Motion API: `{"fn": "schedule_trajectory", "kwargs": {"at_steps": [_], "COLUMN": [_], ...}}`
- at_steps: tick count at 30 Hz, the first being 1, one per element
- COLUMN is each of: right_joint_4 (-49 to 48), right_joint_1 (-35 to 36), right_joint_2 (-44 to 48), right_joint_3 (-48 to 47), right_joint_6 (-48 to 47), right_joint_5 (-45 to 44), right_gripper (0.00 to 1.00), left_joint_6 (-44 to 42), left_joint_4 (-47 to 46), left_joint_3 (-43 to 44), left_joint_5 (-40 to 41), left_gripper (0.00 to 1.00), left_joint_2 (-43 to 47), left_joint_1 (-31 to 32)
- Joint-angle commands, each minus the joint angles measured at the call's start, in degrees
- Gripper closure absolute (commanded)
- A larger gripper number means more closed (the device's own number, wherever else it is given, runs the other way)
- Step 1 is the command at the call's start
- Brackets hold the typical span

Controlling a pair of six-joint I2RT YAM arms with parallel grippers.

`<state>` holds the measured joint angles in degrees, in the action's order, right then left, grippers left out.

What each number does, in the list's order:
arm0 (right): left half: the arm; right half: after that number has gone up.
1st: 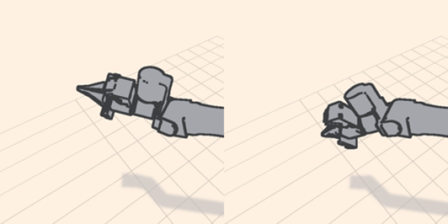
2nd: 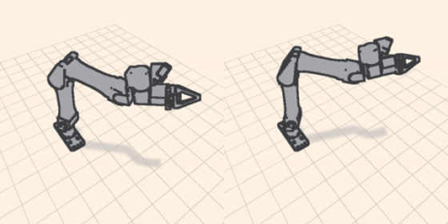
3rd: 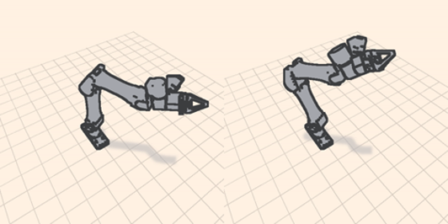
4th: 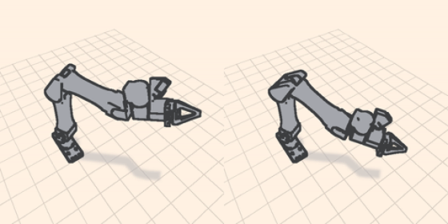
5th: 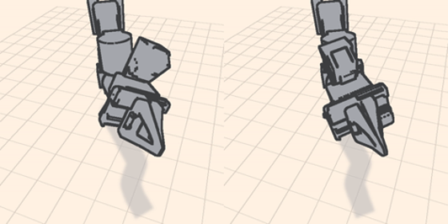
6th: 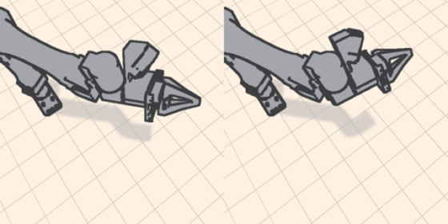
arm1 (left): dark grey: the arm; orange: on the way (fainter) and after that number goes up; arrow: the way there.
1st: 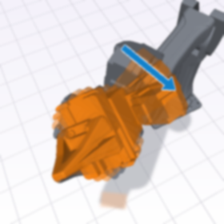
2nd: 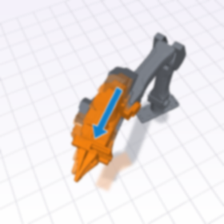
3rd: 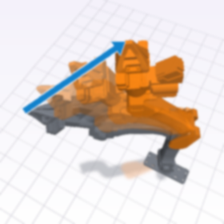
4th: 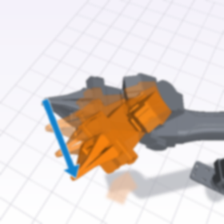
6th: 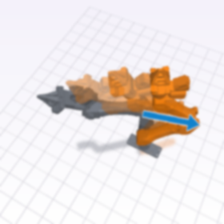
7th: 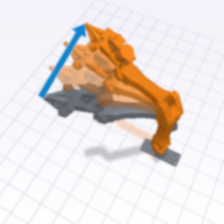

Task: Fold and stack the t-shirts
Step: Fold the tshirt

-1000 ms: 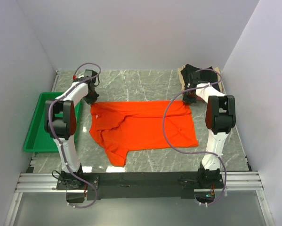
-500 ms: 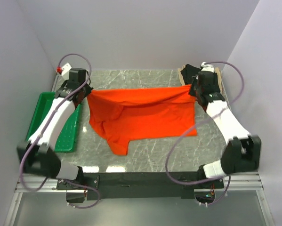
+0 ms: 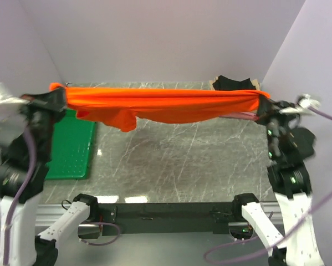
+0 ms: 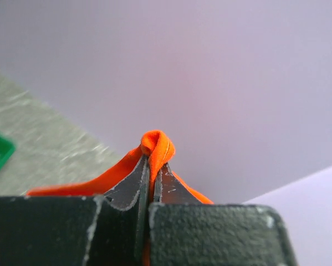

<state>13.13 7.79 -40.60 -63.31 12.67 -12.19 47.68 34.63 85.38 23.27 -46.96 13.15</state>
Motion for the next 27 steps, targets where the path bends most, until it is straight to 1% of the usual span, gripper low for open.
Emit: {"fn": "schedule_trajectory", "kwargs": {"at_steps": [1, 3, 6, 9, 12, 15, 16, 18, 19, 20, 22, 23, 24, 25, 26, 27], "right_joint_4": [3.92, 5.24, 8.13, 9.81, 9.9, 8.33, 7.45, 4.39, 3.23, 1.74, -3.88, -7.55, -8.63, -9.34, -8.13, -5.16], "right_joint_1": [-0.23, -0.23, -0.23, -0.23, -0.23, -0.23, -0.41, -0.23, -0.32, -0.32, -0.84, -1.28, -1.72, -2.51, -3.04, -3.22], "right_joint_2": [6.39, 10.51, 13.34, 13.27, 11.08, 7.4, 6.33, 2.31, 0.45, -3.74, -9.29, -16.54, -20.88, -25.54, -35.5, -40.47], "right_joint_3": [-4.45, -5.42, -7.26, -7.62, -5.43, -0.52, 1.33, 6.95, 8.88, 12.73, 16.36, 18.9, 18.92, 18.14, 14.39, 10.53], "right_joint_6": [1.04, 1.75, 2.01, 2.27, 3.06, 3.85, 4.47, 5.0, 5.61, 5.88, 6.75, 7.45, 7.98, 9.12, 9.48, 9.74], "right_joint_5": [2.42, 3.48, 4.62, 4.89, 3.84, 2.87, 2.17, 0.59, 0.24, 0.32, 0.76, 2.24, 3.65, 4.27, 4.28, 4.36], "right_gripper": [1.0, 1.0, 1.0, 1.0, 1.0, 1.0, 1.0, 1.0, 1.0, 1.0, 1.0, 1.0, 0.99, 0.81, 0.63, 0.49], "left_joint_6": [-1.1, -0.92, -0.83, -1.1, -0.92, -0.57, -0.05, 1.53, 2.76, 3.81, 4.17, 3.83, 3.65, 3.21, 2.77, 3.03], "left_joint_4": [1.92, 3.25, 4.29, 4.75, 4.22, 0.8, 0.35, 0.17, -0.44, -3.75, -8.68, -14.71, -16.33, -17.22, -16.88, -14.62], "left_joint_3": [5.83, 8.65, 10.59, 11.65, 8.32, -0.37, -4.74, -9.33, -15.01, -17.86, -25.22, -26.92, -27.72, -25.99, -23.97, -20.99], "left_joint_5": [-0.5, -2.34, -3.66, -4.37, -4.28, -6.21, -5.87, -4.12, -2.63, -1.39, -2.25, -3.74, -4.8, -7.51, -8.84, -9.03], "left_gripper": [0.99, 0.99, 0.99, 0.99, 1.0, 0.99, 0.99, 0.99, 0.99, 0.99, 0.99, 0.88, 0.73, 0.57, 0.17, 0.04], "left_joint_2": [3.53, 5.73, 8.2, 8.55, 7.24, 3.82, 2.41, -3.29, -5.23, -9.51, -14.54, -20.74, -24.46, -32.76, -37.11, -41.41], "left_joint_1": [-0.31, -0.31, -0.4, -0.58, -0.75, -0.67, -0.75, -0.75, -0.75, -0.84, -1.19, -1.8, -2.33, -3.9, -4.27, -4.71]}}
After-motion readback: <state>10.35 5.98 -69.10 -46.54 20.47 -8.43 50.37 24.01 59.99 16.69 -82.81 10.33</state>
